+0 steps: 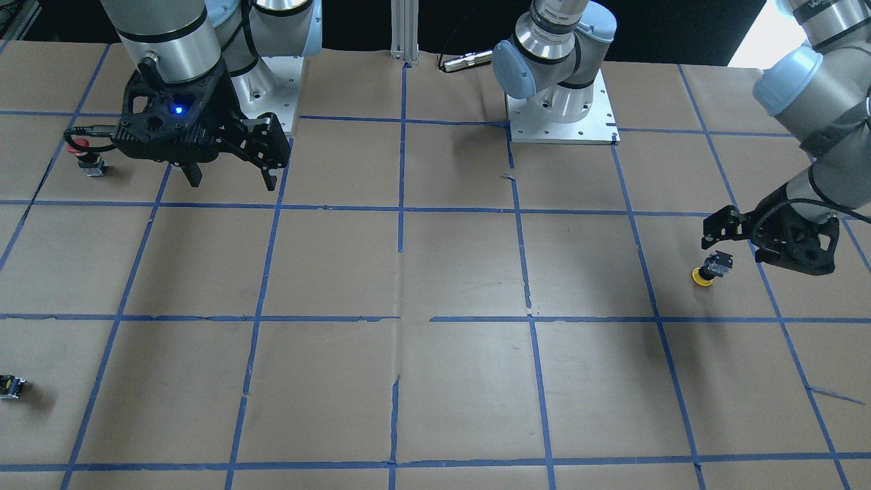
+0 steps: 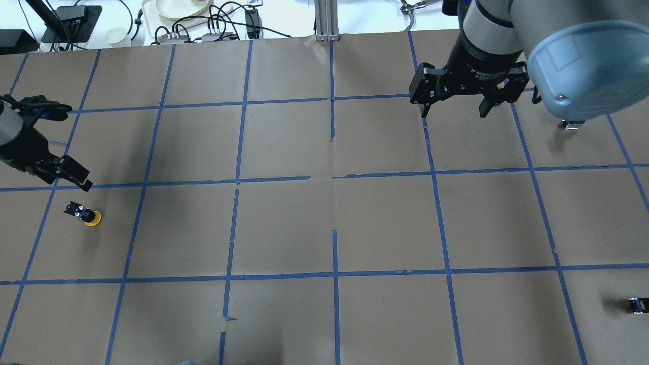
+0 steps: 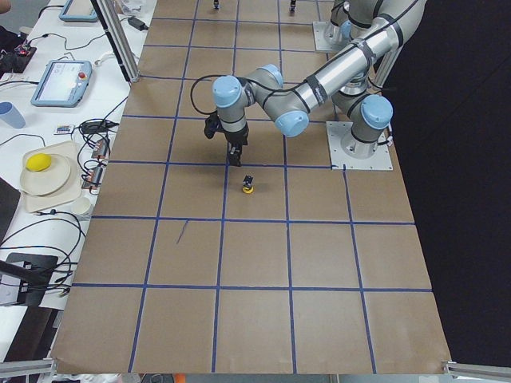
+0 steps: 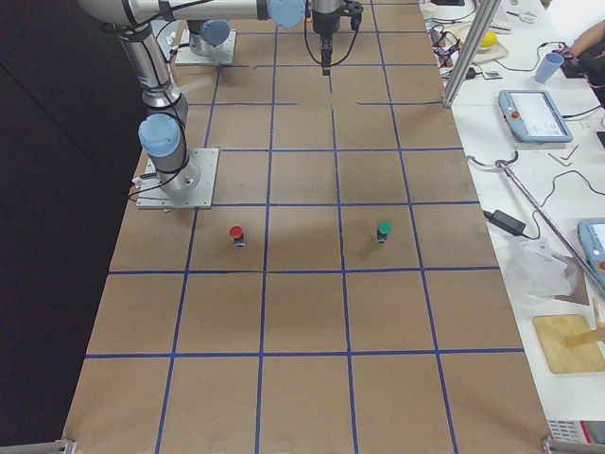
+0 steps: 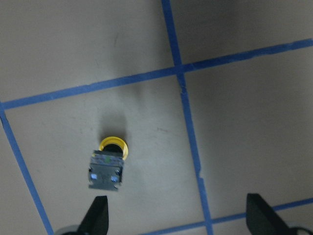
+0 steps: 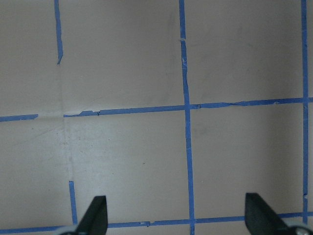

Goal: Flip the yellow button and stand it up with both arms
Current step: 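Move the left gripper down over the yellow button lying on its side, then close the left gripper on the yellow button's base and lift it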

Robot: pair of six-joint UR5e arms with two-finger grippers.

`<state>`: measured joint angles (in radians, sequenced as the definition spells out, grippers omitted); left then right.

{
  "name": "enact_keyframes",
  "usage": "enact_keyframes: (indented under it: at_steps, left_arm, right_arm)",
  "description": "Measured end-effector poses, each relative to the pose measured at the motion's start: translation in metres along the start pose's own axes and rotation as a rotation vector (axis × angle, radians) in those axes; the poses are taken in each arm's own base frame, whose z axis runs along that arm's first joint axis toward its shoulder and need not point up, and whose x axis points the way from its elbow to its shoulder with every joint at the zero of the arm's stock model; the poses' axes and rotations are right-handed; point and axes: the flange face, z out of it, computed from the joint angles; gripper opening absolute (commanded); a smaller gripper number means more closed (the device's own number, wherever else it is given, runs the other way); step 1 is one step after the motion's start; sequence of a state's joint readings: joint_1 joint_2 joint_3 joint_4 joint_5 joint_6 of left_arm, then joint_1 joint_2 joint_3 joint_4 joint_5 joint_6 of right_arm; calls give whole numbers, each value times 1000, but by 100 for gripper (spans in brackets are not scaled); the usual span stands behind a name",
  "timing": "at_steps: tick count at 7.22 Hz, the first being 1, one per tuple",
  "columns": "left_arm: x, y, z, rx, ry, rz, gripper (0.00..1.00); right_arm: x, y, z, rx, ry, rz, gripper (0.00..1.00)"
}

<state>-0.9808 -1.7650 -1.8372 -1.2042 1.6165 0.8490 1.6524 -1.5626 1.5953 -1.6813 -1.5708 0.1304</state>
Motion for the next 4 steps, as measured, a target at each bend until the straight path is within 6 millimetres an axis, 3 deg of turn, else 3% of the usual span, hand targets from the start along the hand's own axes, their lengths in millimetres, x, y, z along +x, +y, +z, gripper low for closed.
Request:
enact_keyframes:
  at_steps: [2,4]
  left_arm:
    - [-13,10,23,12,-5,45,99]
    - [-9,19,51,43,-45,89,98]
  right_arm:
    - [0,0,0,0,0,-1,100]
    - [0,0,0,-1,0,-2,100]
